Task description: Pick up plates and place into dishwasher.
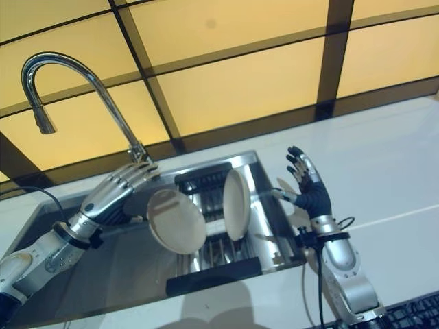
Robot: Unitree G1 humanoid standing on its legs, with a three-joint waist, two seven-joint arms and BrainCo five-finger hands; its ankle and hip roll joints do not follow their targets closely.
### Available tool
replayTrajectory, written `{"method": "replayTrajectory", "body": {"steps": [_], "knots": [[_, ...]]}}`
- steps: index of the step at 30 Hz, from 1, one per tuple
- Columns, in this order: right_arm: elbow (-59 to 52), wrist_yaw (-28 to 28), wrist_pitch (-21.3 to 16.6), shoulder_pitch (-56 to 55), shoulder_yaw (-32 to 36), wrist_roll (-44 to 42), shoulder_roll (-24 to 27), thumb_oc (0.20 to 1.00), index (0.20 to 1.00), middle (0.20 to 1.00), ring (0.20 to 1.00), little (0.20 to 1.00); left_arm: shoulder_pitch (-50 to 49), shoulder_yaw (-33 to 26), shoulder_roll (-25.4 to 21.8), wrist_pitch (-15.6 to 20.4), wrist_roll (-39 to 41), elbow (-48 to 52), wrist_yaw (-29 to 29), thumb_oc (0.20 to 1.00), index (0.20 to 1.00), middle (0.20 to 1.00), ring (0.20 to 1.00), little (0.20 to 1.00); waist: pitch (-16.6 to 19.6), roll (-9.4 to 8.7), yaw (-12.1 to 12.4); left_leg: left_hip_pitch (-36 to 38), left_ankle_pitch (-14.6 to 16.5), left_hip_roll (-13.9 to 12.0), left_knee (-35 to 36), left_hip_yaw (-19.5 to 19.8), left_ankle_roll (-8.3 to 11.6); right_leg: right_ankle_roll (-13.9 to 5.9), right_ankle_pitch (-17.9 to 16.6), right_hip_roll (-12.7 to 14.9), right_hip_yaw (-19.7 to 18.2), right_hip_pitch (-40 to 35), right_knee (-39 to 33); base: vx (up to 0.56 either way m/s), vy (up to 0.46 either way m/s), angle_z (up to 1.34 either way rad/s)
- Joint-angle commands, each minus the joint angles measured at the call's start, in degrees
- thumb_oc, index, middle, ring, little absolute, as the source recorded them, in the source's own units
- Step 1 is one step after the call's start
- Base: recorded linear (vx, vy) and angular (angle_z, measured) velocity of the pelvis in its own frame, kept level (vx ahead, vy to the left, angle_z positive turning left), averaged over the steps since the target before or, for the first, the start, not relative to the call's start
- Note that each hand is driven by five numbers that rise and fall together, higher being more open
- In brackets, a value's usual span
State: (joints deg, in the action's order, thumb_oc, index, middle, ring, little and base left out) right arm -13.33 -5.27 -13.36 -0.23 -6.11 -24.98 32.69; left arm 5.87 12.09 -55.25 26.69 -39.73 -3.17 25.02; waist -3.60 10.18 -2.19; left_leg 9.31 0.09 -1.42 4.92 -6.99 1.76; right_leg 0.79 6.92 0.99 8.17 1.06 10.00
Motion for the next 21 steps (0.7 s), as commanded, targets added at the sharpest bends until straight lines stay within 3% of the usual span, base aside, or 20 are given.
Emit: {"method": "replayTrajectory", "body": {"steps": [1, 15, 21], "knots": [[-2.98, 0.35, -3.2, 0.9, 1.13, -2.32, 0.53, 1.0, 1.0, 1.0, 1.0, 1.0, 2.8, -5.78, -5.66, -1.76, 1.48, 0.51, 2.91, 1.0, 1.0, 1.0, 1.0, 1.0, 3.98, -5.4, 0.12, -1.86, 5.01, 2.95, -1.34, 0.24, -1.17, -8.05, -4.7, 4.7, 1.04, -6.21, -13.28, 0.0, 0.0, 0.0], [-2.63, 0.66, -3.44, 0.69, 0.65, -3.0, 1.91, 1.0, 1.0, 1.0, 1.0, 1.0, 2.74, -5.1, -8.72, -1.53, 0.06, 0.1, 1.42, 1.0, 1.0, 1.0, 1.0, 1.0, 4.17, -5.47, 0.59, -2.4, 4.53, 2.95, -0.83, 1.05, -1.09, -7.92, -4.9, 4.69, 1.9, -5.93, -13.5, 0.0, 0.001, 0.0], [-2.25, 0.15, -3.31, 0.51, 0.32, -3.19, 2.43, 1.0, 1.0, 1.0, 1.0, 1.0, 2.76, -3.21, -8.81, 0.37, -3.42, 0.4, 0.64, 1.0, 1.0, 1.0, 1.0, 1.0, 3.77, -5.42, 0.39, -2.34, 4.44, 3.09, -0.56, 1.02, -1.21, -8.01, -5.15, 4.76, 1.73, -5.78, -13.58, 0.01, 0.003, 0.0]]}}
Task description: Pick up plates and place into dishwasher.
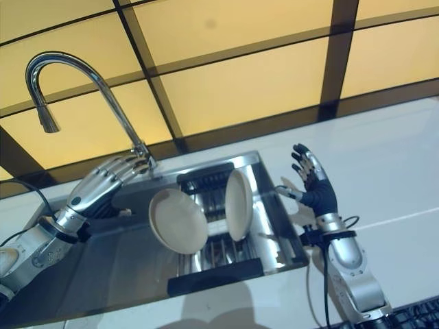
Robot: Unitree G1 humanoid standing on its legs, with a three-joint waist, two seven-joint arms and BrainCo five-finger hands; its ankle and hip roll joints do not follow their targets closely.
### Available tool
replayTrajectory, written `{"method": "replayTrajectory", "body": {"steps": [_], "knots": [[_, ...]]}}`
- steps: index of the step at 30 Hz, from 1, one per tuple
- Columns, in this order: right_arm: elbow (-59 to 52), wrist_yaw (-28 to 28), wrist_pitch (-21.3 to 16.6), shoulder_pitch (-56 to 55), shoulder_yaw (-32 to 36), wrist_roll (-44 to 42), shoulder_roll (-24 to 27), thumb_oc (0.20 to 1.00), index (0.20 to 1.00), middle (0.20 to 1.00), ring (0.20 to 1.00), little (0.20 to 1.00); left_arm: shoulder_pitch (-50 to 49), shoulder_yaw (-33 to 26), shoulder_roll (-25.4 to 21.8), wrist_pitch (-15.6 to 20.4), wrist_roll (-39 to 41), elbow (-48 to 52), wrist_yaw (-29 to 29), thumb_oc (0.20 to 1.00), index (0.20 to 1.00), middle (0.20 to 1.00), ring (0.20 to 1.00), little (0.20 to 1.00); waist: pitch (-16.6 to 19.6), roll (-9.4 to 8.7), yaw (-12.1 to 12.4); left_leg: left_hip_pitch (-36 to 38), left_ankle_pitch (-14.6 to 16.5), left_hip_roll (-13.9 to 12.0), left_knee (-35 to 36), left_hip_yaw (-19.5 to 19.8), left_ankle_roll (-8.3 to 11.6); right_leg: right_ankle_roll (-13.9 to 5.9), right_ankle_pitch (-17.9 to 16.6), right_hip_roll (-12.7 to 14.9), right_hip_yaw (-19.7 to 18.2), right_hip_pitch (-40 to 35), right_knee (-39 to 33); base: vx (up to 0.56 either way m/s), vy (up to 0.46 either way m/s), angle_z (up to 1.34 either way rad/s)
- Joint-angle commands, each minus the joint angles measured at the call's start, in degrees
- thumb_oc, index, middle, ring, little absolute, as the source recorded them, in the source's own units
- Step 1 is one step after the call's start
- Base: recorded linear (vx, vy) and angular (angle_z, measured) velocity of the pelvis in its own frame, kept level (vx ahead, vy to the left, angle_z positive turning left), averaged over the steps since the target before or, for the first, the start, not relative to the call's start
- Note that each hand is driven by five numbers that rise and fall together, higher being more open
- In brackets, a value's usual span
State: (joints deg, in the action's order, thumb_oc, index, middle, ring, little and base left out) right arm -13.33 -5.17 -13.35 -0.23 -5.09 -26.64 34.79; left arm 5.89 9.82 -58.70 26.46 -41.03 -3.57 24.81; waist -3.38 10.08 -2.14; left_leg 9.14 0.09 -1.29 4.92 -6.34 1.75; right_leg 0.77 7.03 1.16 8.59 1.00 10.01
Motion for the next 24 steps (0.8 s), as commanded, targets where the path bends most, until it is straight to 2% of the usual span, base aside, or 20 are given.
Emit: {"method": "replayTrajectory", "body": {"steps": [1, 11, 16, 24], "knots": [[-2.03, -0.09, -3.34, 0.53, -0.84, -1.59, 0.45, 1.0, 1.0, 1.0, 1.0, 1.0, 3.0, -0.42, -5.65, 0.98, -2.98, 0.69, 0.93, 1.0, 1.0, 1.0, 1.0, 1.0, 3.51, -5.29, 0.28, -2.12, 4.42, 2.96, -0.48, 0.32, -1.21, -8.02, -5.33, 4.62, 1.3, -5.74, -13.67, 0.04, 0.018, 0.0], [-1.09, -1.46, -3.59, -0.39, -2.13, -1.61, 1.15, 1.0, 1.0, 1.0, 1.0, 1.0, 4.43, 4.75, -6.68, 2.4, -6.61, 1.06, 0.95, 1.0, 1.0, 1.0, 1.0, 1.0, 2.51, -5.23, -0.67, -2.04, 4.41, 3.02, -0.14, -0.53, -1.45, -8.56, -5.99, 4.88, 0.94, -5.57, -14.36, 0.03, 0.012, 0.0], [-0.74, -2.05, -3.65, -0.49, -2.61, -1.48, 1.48, 1.0, 1.0, 1.0, 1.0, 1.0, 4.83, 7.37, -6.14, 4.7, -13.14, 1.64, 4.96, 1.0, 1.0, 1.0, 1.0, 1.0, 1.49, -5.06, -1.3, -2.14, 4.46, 3.15, -0.18, -0.97, -1.63, -8.79, -6.22, 5.08, 0.38, -5.04, -14.21, 0.04, 0.018, -0.01], [0.01, -3.02, -4.08, -1.26, -3.03, -1.7, 2.28, 1.0, 1.0, 1.0, 1.0, 1.0, 5.46, 10.72, -5.46, 3.8, -16.27, 0.36, 9.33, 1.0, 1.0, 1.0, 1.0, 1.0, 0.06, -4.83, -2.29, -2.01, 4.49, 3.29, -0.18, -1.61, -1.77, -9.43, -6.65, 5.42, -0.7, -4.75, -14.31, 0.04, 0.012, -0.01]]}}
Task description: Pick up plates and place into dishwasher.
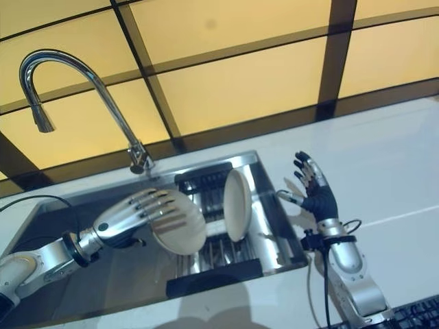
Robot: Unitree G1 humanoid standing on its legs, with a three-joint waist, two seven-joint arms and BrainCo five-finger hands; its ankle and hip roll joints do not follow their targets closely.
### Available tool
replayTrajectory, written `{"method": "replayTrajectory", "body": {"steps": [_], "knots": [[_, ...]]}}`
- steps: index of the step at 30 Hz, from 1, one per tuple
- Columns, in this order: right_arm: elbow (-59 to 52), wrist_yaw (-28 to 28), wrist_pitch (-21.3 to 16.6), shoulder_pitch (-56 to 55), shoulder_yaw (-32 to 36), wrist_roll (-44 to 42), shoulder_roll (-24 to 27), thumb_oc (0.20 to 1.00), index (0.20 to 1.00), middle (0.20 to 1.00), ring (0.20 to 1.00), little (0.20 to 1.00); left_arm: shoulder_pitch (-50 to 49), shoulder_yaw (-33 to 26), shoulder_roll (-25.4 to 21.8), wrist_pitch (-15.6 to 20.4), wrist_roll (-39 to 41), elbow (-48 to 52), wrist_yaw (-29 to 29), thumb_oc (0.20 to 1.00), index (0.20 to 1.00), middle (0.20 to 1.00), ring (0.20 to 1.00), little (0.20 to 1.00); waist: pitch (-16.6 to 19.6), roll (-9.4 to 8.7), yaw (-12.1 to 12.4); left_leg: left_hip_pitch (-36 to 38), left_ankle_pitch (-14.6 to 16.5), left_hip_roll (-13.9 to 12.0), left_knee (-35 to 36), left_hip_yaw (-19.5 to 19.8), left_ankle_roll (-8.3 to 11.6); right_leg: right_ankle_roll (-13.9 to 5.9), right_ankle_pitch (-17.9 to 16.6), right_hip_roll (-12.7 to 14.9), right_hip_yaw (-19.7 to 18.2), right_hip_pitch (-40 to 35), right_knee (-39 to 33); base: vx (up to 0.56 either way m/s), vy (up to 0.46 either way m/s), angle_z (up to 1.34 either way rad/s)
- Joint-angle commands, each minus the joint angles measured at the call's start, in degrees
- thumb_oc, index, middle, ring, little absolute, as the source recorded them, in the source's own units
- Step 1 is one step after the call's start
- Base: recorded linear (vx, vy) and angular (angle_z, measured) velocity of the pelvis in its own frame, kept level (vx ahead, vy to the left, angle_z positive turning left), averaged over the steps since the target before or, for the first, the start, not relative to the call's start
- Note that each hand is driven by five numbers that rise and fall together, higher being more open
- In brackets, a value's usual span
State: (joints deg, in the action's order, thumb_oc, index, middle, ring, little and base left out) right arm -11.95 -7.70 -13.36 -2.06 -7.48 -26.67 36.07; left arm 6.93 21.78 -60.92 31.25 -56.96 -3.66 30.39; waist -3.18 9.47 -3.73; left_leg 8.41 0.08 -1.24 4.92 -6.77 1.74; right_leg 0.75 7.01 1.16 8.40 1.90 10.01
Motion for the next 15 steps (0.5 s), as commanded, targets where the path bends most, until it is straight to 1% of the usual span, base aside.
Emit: {"method": "replayTrajectory", "body": {"steps": [1, 6, 11, 12, 13, 15], "knots": [[-1.34, -0.35, -4.05, 0.26, -0.4, -1.86, 0.96, 1.0, 1.0, 1.0, 1.0, 1.0, 4.36, -1.14, -3.01, -1.15, -0.2, 0.53, 3.99, 1.0, 1.0, 1.0, 1.0, 1.0, -0.27, -4.25, -0.82, -1.19, 4.51, 3.24, -0.15, -1.26, -1.77, -9.53, -6.72, 5.48, -0.56, -5.71, -14.39, 0.06, -0.003, -0.03], [-1.47, -0.33, -4.09, -0.64, -0.69, -1.38, 0.07, 1.0, 1.0, 1.0, 1.0, 1.0, 3.46, -0.75, -1.56, -2.02, -0.53, 0.99, 2.03, 1.0, 1.0, 1.0, 1.0, 1.0, -0.43, -4.3, -1.05, -0.59, 4.61, 3.16, -0.23, -1.73, -1.83, -9.97, -6.79, 5.73, -0.73, -6.05, -14.24, 0.07, -0.014, -0.03], [-1.75, -1.56, -3.72, -0.51, -1.32, -1.56, 0.22, 1.0, 1.0, 1.0, 1.0, 1.0, 3.37, 0.19, -0.98, -2.61, -1.2, 0.72, 0.91, 1.0, 1.0, 1.0, 1.0, 1.0, -1.04, -4.18, -1.36, -0.35, 4.56, 3.21, -0.47, -2.01, -1.91, -10.26, -6.85, 5.94, -1.26, -5.84, -13.64, 0.04, -0.014, -0.02], [-1.75, -1.7, -3.52, -0.49, -1.28, -1.67, 0.34, 1.0, 1.0, 1.0, 1.0, 1.0, 3.23, 0.22, -0.94, -2.6, -1.35, 0.62, 0.95, 0.944, 0.944, 0.944, 0.944, 0.944, -1.18, -4.12, -1.41, -0.4, 4.55, 3.26, -0.57, -2.02, -1.93, -10.3, -6.87, 5.97, -1.39, -5.82, -13.57, 0.02, -0.006, -0.04], [-1.74, -1.81, -3.38, -0.54, -1.29, -1.68, 0.4, 1.0, 1.0, 1.0, 1.0, 1.0, 3.13, 0.24, -0.87, -2.62, -1.63, 0.51, 1.02, 0.677, 0.677, 0.677, 0.677, 0.677, -1.37, -4.02, -1.54, -0.45, 4.52, 3.29, -0.64, -2.03, -1.96, -10.32, -6.9, 6.0, -1.57, -5.72, -13.47, 0.02, -0.004, -0.04], [-1.57, -1.72, -3.47, -0.67, -1.27, -1.77, 0.51, 1.0, 1.0, 1.0, 1.0, 1.0, 3.2, 0.51, -0.77, -3.06, -1.7, 0.48, 0.66, 0.304, 0.304, 0.304, 0.304, 0.304, -1.69, -3.85, -1.73, -0.51, 4.53, 3.34, -0.77, -2.06, -1.98, -10.43, -6.93, 6.1, -1.76, -5.65, -13.35, 0.01, -0.001, -0.02]]}}
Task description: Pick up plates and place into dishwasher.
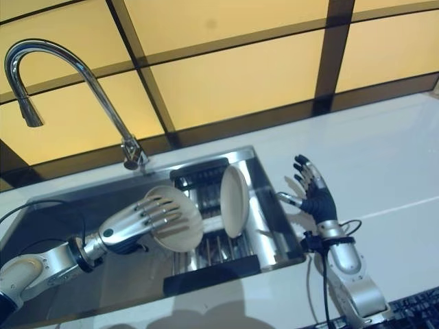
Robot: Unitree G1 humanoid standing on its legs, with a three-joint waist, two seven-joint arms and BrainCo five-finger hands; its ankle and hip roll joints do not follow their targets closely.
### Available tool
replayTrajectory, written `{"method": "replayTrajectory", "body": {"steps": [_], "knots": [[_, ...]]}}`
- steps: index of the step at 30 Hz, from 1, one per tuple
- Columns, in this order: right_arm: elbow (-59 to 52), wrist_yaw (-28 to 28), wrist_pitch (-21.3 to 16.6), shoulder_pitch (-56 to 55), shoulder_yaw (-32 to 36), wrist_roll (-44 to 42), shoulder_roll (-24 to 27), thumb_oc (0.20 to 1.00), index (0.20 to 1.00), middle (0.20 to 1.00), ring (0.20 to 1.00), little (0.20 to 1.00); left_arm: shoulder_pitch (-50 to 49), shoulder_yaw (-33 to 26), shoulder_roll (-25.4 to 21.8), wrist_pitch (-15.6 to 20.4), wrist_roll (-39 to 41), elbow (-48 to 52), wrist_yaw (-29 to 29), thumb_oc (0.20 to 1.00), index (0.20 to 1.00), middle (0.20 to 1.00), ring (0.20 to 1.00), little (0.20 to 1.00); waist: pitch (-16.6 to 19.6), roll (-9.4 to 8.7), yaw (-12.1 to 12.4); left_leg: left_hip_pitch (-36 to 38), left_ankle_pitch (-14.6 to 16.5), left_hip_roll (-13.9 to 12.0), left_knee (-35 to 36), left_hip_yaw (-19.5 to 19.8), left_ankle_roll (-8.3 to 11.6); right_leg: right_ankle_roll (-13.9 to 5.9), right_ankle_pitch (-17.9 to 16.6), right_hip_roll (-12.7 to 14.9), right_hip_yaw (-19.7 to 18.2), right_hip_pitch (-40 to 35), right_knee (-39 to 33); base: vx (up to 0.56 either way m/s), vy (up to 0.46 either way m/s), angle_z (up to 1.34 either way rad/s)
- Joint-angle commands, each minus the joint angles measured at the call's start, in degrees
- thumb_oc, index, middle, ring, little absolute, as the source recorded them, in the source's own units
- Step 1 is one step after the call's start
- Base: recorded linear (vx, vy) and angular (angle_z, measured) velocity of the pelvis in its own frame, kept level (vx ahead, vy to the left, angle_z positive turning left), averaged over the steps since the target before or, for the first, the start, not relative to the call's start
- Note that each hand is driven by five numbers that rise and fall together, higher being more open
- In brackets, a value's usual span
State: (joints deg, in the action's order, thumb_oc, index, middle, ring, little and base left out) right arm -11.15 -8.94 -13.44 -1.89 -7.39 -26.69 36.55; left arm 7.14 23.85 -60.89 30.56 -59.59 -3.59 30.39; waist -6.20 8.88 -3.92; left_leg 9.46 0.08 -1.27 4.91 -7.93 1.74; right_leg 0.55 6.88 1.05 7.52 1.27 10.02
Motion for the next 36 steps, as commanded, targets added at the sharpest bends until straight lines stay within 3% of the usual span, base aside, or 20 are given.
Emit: {"method": "replayTrajectory", "body": {"steps": [1, 14, 26, 36], "knots": [[-2.48, -0.25, -3.59, -1.03, -1.19, -1.95, 0.19, 1.0, 1.0, 1.0, 1.0, 1.0, 2.96, -1.51, -0.88, -2.87, 1.16, 0.68, 0.17, 0.222, 0.222, 0.222, 0.222, 0.222, 1.13, -3.16, -1.67, -1.46, 4.49, 3.39, -0.67, -0.87, -1.97, -10.3, -6.86, 6.22, -1.0, -5.04, -13.4, 0.0, 0.0, 0.0], [-2.96, 1.93, -4.73, -2.21, -1.08, -1.7, -1.11, 1.0, 1.0, 1.0, 1.0, 1.0, 2.43, -1.34, 0.0, -3.12, 1.41, 0.14, -1.77, 0.2, 0.2, 0.2, 0.2, 0.2, 1.91, -3.33, -1.75, -0.19, 4.59, 3.23, -0.35, -0.82, -1.79, -10.64, -6.57, 6.21, -0.97, -6.23, -13.62, 0.03, -0.011, -0.02], [-2.99, 2.11, -4.43, -2.52, -1.39, -1.17, -1.84, 1.0, 1.0, 1.0, 1.0, 1.0, 0.78, -4.07, -0.03, -3.66, 2.36, 0.83, 0.66, 0.2, 0.2, 0.2, 0.2, 0.2, 2.84, -4.01, -0.64, 0.08, 4.6, 2.92, -0.14, -0.16, -1.45, -10.45, -6.27, 5.91, -0.06, -7.13, -14.12, 0.0, 0.0, 0.0], [-2.99, 1.8, -5.19, -3.07, -0.13, -0.42, -2.81, 1.0, 1.0, 1.0, 1.0, 1.0, -3.59, -11.27, 0.64, -6.63, 6.81, 0.46, 6.07, 0.2, 0.2, 0.2, 0.2, 0.2, 3.77, -4.69, 0.64, -0.13, 4.6, 2.64, 0.09, 0.26, -1.19, -10.12, -6.07, 5.66, 0.74, -7.45, -14.71, -0.02, -0.006, 0.0]]}}
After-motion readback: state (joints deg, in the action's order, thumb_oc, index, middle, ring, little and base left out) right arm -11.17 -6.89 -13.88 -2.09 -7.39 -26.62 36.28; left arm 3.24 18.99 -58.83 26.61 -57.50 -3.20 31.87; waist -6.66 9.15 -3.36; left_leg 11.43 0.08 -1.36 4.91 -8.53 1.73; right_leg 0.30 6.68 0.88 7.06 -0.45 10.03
